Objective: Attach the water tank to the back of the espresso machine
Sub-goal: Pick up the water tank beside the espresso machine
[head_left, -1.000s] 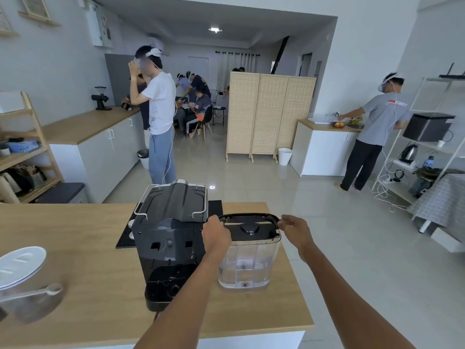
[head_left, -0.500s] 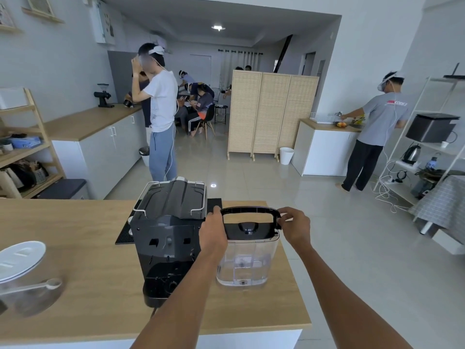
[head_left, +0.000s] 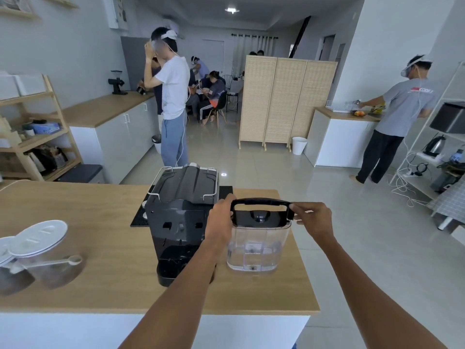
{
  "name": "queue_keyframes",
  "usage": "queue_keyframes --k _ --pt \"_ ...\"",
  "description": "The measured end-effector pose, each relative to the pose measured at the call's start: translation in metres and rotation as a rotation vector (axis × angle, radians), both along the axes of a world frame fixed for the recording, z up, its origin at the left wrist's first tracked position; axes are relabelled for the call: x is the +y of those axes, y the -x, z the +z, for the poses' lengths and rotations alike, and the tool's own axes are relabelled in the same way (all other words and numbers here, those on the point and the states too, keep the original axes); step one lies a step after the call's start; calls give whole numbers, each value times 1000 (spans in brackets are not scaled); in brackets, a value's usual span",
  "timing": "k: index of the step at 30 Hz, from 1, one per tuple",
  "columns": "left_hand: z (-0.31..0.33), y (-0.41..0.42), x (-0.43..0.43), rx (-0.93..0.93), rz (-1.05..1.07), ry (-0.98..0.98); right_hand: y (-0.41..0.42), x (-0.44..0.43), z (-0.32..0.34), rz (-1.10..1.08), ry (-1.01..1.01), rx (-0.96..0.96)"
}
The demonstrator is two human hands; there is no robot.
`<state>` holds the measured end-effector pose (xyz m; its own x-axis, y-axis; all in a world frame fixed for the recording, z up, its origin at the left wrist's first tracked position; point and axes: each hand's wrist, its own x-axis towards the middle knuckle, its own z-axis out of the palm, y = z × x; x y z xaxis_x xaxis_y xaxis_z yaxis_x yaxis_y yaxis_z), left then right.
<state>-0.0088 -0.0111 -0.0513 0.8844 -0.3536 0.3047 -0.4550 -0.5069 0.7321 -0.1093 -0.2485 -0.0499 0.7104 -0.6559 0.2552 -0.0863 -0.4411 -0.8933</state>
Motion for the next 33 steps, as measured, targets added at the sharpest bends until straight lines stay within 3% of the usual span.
queue_keyframes --k 4,8,12,19,33 --pt "1 3 -1 -62 32 25 0 2 -1 -14 -53 -10" --pt "8 11 -6 17 126 194 3 10 -1 -30 -167 -41" --pt "7 14 -4 14 106 196 6 9 -5 -15 -204 -36" --pt "-7 9 -1 -54 -31 42 9 11 -11 13 -77 -8" --pt "-7 9 10 -167 -136 -12 10 8 -12 44 156 97"
